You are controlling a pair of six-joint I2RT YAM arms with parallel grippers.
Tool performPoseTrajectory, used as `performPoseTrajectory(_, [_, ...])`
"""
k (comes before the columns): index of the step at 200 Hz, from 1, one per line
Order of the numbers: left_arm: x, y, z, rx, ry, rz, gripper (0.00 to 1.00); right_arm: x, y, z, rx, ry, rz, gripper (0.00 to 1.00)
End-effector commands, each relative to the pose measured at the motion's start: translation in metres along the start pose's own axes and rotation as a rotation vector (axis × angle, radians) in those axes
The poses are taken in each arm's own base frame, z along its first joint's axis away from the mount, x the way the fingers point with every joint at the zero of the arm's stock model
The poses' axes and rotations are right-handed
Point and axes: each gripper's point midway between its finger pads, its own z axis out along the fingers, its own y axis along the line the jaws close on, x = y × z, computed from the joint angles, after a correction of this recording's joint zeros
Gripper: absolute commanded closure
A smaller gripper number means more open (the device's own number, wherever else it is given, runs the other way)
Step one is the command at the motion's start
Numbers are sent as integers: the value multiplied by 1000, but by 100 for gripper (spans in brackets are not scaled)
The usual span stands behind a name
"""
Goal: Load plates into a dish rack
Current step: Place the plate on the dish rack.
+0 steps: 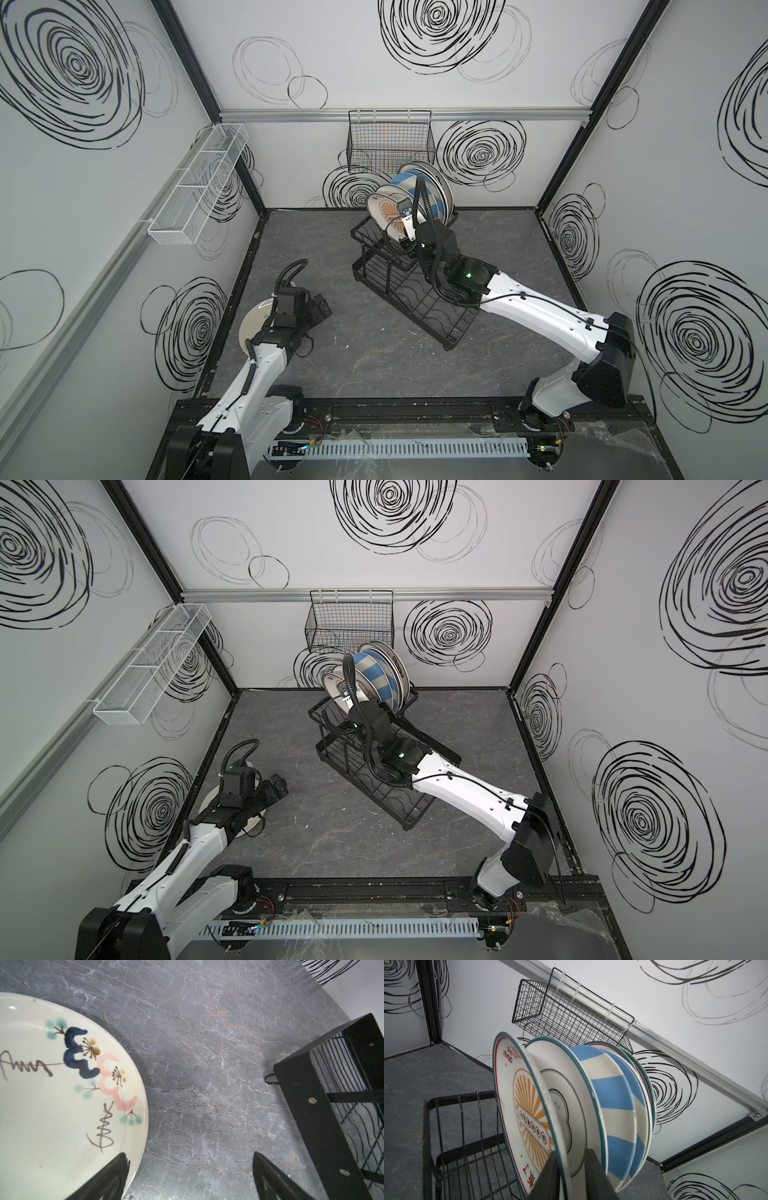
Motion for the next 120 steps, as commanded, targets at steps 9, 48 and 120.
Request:
performPoseTrajectory(9, [-5, 2, 1, -16, -18, -18, 4, -11, -10, -2, 26, -4, 10, 72])
performPoseTrajectory(48, [-11, -2, -3, -10, -28, -10, 4, -5, -6, 1, -9, 4, 14, 77])
performPoseTrajectory(120, [-13, 0, -4, -29, -29, -2, 4, -14, -13, 0, -33, 8, 51, 61])
